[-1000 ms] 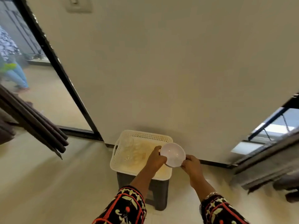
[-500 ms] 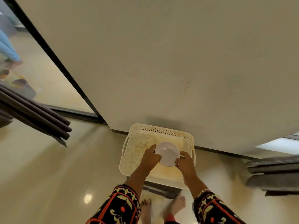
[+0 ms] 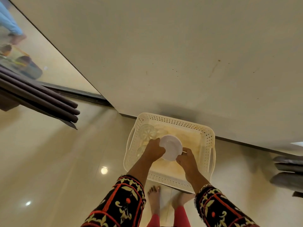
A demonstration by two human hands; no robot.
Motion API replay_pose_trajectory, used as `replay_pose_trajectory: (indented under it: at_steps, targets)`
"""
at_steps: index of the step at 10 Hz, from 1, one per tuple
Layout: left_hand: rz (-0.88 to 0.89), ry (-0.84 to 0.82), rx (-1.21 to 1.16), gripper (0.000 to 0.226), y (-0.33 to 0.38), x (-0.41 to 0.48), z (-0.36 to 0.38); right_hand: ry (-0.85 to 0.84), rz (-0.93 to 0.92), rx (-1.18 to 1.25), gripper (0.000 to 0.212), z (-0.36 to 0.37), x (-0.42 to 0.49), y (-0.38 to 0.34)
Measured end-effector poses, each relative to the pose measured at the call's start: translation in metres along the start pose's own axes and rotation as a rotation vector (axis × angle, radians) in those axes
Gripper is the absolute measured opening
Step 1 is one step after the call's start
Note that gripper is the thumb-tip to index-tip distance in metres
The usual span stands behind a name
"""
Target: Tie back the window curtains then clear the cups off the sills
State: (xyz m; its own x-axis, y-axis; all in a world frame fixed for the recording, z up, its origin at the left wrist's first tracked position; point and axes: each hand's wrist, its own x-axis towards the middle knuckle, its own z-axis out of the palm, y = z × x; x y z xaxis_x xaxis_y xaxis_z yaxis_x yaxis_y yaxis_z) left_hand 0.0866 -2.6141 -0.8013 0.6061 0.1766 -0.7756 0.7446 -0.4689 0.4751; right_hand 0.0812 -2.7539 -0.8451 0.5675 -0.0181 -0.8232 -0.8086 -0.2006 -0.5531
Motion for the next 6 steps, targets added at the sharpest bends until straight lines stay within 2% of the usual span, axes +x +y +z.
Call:
replay_pose_trajectory:
  at_steps: [2,5,6]
  targets:
    - [-0.013,0.041,0.184,0.042,-0.003,0.026,0.005,-0.073,0.014,-0.102,0.044,0.007,0.023,0.0]
    - [-0.037,0.019,0.283,0.049,-0.003,0.035,0.023,-0.132,-0.03,-0.251,0.049,0.002,0.027,0.001]
    - [0.023,0.05,0.323,0.048,-0.009,0.025,0.032,-0.078,-0.073,-0.429,0.058,0.0,0.017,0.004]
